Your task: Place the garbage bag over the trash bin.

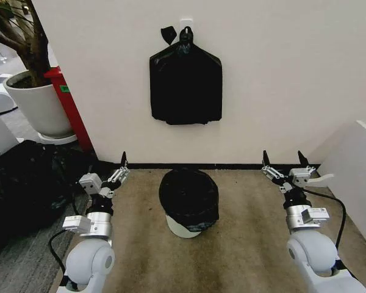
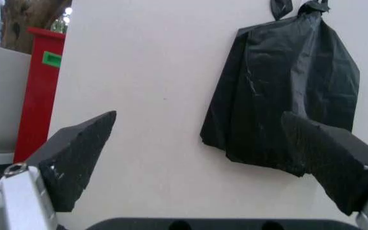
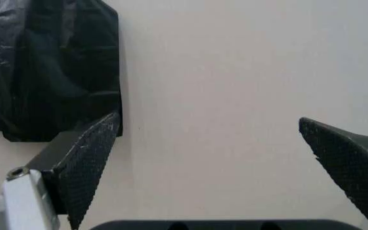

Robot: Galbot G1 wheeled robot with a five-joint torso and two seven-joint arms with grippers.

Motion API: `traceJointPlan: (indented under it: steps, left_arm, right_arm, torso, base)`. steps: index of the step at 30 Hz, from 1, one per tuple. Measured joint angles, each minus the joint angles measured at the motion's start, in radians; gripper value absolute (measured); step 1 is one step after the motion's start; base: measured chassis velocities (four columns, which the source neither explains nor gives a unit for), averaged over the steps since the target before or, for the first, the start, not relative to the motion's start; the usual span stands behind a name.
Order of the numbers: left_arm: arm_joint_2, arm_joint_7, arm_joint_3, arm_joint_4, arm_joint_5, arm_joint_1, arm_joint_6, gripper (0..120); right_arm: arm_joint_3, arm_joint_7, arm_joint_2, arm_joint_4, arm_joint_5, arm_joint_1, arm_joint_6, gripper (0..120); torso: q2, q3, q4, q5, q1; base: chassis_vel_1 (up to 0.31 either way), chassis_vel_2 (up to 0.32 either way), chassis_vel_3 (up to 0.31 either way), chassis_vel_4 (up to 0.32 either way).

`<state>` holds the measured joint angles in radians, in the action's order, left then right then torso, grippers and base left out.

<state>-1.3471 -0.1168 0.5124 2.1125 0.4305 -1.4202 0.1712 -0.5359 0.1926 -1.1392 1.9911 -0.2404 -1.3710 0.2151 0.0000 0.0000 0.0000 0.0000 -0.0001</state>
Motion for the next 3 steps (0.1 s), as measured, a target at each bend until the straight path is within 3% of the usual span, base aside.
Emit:
traceJointPlan:
  steps: [3]
  left_arm:
    - [0.000,-0.001,-0.001,0.000,0.001,0.000,-0.001,100]
  right_arm:
    - [0.001,-0.001,0.000,-0.001,0.000,0.001,0.001,100]
  torso:
    - [0.000,0.000,0.0000,0.0000,0.000]
  base:
    - [0.000,0.000,0.000,0.000]
